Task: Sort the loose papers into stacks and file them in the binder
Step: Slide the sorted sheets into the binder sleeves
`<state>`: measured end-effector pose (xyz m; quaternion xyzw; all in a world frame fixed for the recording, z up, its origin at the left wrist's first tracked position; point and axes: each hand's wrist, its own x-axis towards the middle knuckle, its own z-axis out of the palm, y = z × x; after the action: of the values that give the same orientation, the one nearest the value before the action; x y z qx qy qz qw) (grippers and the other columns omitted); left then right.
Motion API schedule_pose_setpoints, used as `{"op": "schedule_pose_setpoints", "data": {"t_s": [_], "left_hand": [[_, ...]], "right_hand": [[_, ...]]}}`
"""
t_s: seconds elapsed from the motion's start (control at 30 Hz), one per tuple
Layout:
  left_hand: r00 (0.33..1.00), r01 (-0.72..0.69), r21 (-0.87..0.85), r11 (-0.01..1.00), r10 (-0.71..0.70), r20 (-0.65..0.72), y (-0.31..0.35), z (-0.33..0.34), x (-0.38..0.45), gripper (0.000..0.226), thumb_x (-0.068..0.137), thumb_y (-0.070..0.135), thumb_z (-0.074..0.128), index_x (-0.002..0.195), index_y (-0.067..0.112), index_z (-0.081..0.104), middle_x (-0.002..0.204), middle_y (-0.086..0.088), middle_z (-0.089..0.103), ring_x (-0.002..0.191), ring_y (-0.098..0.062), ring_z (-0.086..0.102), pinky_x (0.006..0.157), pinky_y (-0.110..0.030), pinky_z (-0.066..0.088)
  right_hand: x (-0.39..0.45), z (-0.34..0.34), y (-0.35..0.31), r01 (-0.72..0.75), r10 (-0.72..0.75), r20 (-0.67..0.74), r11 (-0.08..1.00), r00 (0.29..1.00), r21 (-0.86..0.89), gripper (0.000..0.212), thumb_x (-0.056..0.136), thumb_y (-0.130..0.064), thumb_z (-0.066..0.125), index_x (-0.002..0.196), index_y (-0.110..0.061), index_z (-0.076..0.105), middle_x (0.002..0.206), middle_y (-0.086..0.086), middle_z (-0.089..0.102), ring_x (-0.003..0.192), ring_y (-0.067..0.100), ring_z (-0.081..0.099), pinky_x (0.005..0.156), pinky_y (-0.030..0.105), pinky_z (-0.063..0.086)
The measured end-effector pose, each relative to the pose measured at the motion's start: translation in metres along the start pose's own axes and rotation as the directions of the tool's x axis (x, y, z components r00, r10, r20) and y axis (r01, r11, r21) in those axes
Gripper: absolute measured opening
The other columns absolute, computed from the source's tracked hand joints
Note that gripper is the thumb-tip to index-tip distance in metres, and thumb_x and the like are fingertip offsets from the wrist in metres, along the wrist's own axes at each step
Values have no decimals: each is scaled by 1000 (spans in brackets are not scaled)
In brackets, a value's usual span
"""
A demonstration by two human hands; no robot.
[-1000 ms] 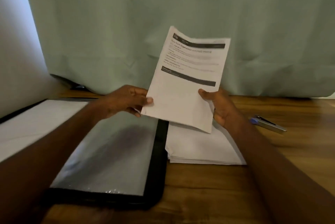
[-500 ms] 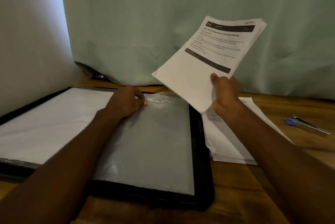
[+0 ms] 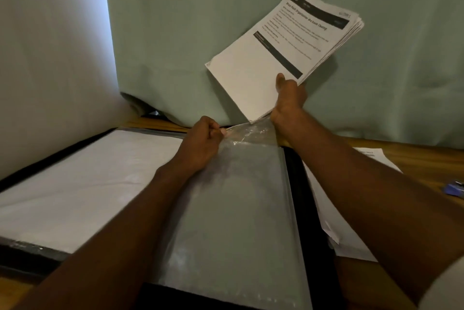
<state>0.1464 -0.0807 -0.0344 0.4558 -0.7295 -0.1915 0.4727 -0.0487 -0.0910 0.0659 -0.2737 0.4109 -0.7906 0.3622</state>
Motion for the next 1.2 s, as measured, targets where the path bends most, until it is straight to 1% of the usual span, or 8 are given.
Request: {"op": "schedule_pose_setpoints", "data": {"t_s": [0.13, 0.27, 0.47, 0.6, 0.83, 0.97, 1.03, 1.2], "left_hand": [[999, -2, 121, 993, 6, -35, -2, 0, 7, 9, 93, 27, 71, 99, 20, 70, 104, -5, 55, 90, -17, 58, 78, -27, 41], [997, -67, 128, 989, 71, -24, 3, 2, 2, 19, 87, 20, 78, 78, 30, 65, 93, 4, 59, 86, -10, 57, 75, -26, 41], [991, -112, 40, 993, 115, -70, 0, 4, 4, 4, 89, 23, 74, 89, 24, 77, 87, 11, 75, 85, -5, 69, 84, -38, 57], [986, -86, 38, 996, 90, -141, 0, 5, 6, 4, 89, 18, 74, 87, 21, 77, 85, 9, 74, 83, -7, 68, 82, -39, 57], [989, -34, -2, 999, 33, -143, 5, 4, 4, 4, 89, 26, 72, 88, 24, 75, 88, 9, 73, 87, -11, 68, 86, -42, 56], [987, 84, 192, 978, -56, -148, 6, 6, 3, 16, 92, 22, 64, 83, 33, 71, 100, 10, 66, 99, -11, 62, 89, -37, 35], [971, 207, 313, 927, -156, -181, 6, 5, 2, 19, 91, 19, 60, 83, 32, 72, 105, 8, 58, 108, -16, 56, 89, -40, 22], [967, 255, 506, 824, -208, -149, 3, -7, 1, 19, 88, 17, 65, 93, 34, 71, 112, 2, 47, 121, -25, 47, 104, -50, 22]], "right_hand": [[6, 6, -1, -185, 187, 230, 982, 955, -29, 13, 98, -11, 66, 110, -13, 62, 119, 13, 70, 103, 30, 69, 86, 49, 60], [4, 6, -2, -242, 306, 367, 947, 879, -209, 25, 99, -11, 65, 123, -11, 59, 116, 12, 71, 109, 30, 68, 85, 49, 60], [9, 3, 9, -147, 291, 373, 918, 881, -369, 25, 99, -9, 64, 123, -13, 58, 108, 7, 69, 100, 23, 67, 72, 38, 59], [22, -14, 5, -263, 390, 412, 906, 824, -331, 17, 98, 0, 60, 111, -10, 63, 107, 11, 72, 100, 29, 69, 70, 43, 63], [42, -44, 4, -320, 537, 320, 783, 780, -533, 45, 92, 5, 64, 135, -9, 60, 119, 13, 73, 103, 30, 72, 70, 47, 64], [49, -55, 2, -318, 572, 352, 760, 741, -566, 57, 84, 9, 68, 135, -13, 61, 121, 14, 73, 108, 37, 72, 84, 54, 61], [50, -57, -2, -294, 587, 367, 740, 722, -605, 52, 86, 9, 67, 133, -13, 61, 117, 14, 75, 102, 36, 74, 79, 52, 63], [53, -57, -1, -271, 624, 348, 683, 700, -679, 51, 87, 7, 67, 133, -14, 61, 116, 15, 75, 99, 36, 75, 69, 47, 64]]}}
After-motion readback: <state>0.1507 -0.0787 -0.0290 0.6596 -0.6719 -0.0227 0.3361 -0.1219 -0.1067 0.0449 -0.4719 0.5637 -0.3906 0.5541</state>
